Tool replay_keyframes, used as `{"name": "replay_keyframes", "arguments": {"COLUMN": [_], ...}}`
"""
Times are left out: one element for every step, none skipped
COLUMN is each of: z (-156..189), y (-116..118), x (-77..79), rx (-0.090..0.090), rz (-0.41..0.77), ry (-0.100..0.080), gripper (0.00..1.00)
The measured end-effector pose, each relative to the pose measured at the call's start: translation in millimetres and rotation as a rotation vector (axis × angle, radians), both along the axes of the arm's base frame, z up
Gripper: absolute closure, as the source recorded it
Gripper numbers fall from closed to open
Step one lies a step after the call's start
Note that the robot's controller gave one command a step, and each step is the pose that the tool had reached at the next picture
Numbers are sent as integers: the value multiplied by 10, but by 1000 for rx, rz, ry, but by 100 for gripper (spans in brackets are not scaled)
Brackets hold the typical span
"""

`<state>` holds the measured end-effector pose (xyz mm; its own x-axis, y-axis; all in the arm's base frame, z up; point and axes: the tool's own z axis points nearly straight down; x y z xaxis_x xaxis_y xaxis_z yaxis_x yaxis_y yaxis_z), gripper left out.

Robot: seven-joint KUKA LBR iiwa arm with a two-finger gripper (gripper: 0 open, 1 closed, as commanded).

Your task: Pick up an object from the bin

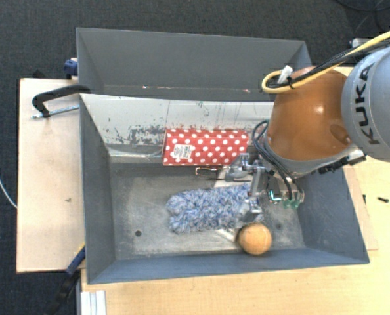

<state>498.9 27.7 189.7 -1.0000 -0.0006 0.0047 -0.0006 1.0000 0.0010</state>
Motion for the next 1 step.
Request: {"name": "replay_keyframes", "arguments": {"z": [28], "y": [-2], "x": [14], "rx": [0], "rz": [-1], "ry": [-6], "gripper": [0]}}
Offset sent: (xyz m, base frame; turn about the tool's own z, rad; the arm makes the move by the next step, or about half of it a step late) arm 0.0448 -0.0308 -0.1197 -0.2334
